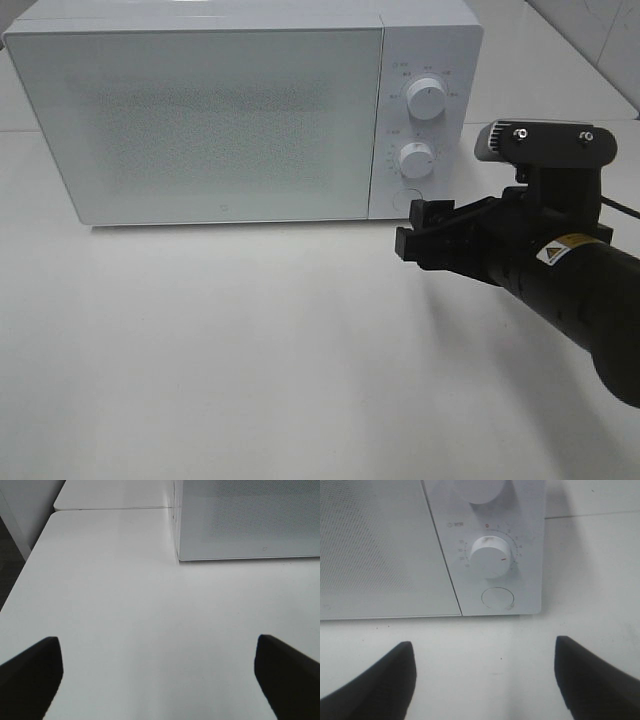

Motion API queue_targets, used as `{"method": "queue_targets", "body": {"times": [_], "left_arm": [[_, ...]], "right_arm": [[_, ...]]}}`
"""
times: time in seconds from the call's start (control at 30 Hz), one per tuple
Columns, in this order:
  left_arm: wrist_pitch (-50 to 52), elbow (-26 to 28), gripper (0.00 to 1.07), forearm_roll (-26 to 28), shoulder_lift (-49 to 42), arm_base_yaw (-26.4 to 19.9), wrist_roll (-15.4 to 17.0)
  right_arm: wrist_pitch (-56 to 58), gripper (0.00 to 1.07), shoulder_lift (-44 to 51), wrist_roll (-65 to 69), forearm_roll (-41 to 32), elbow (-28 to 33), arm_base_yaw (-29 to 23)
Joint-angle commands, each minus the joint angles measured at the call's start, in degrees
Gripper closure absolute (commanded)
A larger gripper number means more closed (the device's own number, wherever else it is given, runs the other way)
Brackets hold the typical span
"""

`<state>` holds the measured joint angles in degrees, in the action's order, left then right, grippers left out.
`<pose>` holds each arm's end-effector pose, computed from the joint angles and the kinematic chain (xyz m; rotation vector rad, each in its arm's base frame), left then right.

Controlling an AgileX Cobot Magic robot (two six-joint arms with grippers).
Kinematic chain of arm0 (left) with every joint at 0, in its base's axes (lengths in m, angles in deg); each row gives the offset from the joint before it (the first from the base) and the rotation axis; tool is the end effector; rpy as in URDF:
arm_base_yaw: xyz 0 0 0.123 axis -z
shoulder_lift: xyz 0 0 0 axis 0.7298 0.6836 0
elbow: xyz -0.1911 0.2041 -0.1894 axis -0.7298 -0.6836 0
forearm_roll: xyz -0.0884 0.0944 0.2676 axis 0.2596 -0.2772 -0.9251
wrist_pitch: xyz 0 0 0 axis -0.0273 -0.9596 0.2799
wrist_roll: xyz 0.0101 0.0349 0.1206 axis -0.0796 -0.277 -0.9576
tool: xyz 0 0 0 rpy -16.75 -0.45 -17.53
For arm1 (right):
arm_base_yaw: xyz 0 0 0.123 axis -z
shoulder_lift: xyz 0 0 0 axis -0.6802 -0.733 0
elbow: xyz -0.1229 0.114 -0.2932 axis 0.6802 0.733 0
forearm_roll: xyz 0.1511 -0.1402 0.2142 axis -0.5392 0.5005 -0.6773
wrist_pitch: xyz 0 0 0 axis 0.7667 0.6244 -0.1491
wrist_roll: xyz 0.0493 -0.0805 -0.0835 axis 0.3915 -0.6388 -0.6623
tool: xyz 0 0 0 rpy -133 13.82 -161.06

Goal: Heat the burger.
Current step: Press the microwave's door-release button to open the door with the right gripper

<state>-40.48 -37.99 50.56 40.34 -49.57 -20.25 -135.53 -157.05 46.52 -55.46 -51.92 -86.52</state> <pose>0.0134 -0.0052 0.2850 0.0406 2.0250 0.0192 0.2577 0.1533 0.1643 -0.0562 1.8904 0.1892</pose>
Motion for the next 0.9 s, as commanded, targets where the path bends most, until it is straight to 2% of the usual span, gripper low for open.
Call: {"method": "queue_targets", "body": {"times": [0.03, 0.1, 0.17, 0.2, 0.23, 0.27, 0.37, 0.43, 0.63, 0.9], "left_arm": [[0.57, -0.17, 0.1, 0.11, -0.92, -0.23, 0.23], [0.57, -0.17, 0.1, 0.11, -0.92, -0.23, 0.23], [0.57, -0.17, 0.1, 0.11, -0.92, -0.23, 0.23], [0.57, -0.17, 0.1, 0.11, -0.92, -0.23, 0.23], [0.57, -0.17, 0.1, 0.11, -0.92, -0.23, 0.23], [0.57, -0.17, 0.1, 0.11, -0.92, -0.23, 0.23], [0.57, -0.17, 0.1, 0.11, -0.92, -0.23, 0.23], [0.57, -0.17, 0.1, 0.11, -0.92, -0.23, 0.23], [0.57, -0.17, 0.1, 0.11, -0.92, -0.23, 0.23], [0.57, -0.17, 0.1, 0.11, -0.92, -0.23, 0.23]], "right_arm": [[-0.46, 0.39, 0.0, 6.02, -1.43, -0.11, -0.17], [-0.29, 0.43, 0.0, 9.91, -1.38, -0.11, -0.17], [0.4, 0.62, 0.0, 23.38, -0.86, -0.11, -0.17], [0.4, 0.62, 0.0, 23.38, -0.86, -0.11, -0.17], [0.69, 0.68, 0.0, 27.22, -0.8, -0.11, -0.17], [1.15, 0.8, 0.0, 34.72, -0.63, -0.11, -0.17], [1.26, 0.86, 0.0, 38.85, -0.63, -0.11, -0.17], [1.38, 1.04, 0.0, 53.86, -0.57, -0.11, -0.17], [0.97, 1.07, -0.11, 69.9, 0.86, -0.11, -0.17], [-0.8, 1.07, -5.9, 80.84, 2.92, -1.03, 0.23]]}}
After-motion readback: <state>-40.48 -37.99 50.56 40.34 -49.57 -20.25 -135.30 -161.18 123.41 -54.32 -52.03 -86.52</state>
